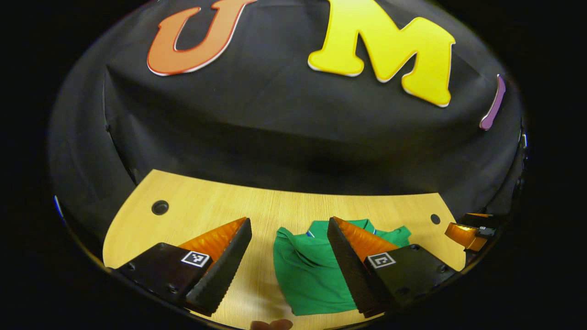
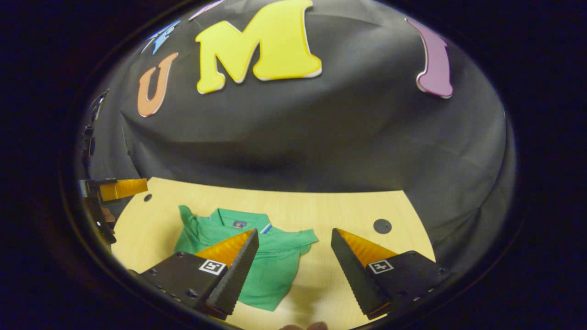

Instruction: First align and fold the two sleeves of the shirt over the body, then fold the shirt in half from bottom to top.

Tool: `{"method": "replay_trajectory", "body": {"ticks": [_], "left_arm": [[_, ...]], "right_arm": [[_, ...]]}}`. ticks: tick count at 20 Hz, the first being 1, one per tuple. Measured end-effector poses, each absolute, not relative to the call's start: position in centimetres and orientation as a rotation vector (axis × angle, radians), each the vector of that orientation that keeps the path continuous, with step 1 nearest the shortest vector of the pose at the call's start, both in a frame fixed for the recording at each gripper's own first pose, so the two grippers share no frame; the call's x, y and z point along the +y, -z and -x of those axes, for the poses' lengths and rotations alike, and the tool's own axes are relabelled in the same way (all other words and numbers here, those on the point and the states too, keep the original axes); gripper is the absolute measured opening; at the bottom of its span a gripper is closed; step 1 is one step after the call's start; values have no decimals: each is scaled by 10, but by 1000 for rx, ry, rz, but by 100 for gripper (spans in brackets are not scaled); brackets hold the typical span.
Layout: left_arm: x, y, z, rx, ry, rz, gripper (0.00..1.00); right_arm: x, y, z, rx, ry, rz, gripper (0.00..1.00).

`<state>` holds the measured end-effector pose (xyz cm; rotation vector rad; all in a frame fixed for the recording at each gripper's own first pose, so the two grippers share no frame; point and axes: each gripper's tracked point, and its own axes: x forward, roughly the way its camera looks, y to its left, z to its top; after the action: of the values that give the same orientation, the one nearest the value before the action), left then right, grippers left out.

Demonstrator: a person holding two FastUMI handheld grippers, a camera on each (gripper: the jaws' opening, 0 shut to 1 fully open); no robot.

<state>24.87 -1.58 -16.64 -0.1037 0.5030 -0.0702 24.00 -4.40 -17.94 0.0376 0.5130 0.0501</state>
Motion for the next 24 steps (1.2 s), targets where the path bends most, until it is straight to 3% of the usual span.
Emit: {"method": "replay_trajectory", "body": {"ticks": [6, 11, 18, 24], "left_arm": [[-12, 69, -178, 329, 79, 100, 100], [-11, 14, -108, 227, 88, 59, 100], [-9, 2, -32, 150, 67, 42, 100], [-12, -3, -10, 118, 68, 15, 100]], "right_arm": [[-21, 81, -166, 314, -40, -23, 96], [-5, 36, -92, 193, -40, 57, 96], [21, 20, -15, 94, -11, 90, 94], [33, 18, 7, 82, -7, 45, 96]]}}
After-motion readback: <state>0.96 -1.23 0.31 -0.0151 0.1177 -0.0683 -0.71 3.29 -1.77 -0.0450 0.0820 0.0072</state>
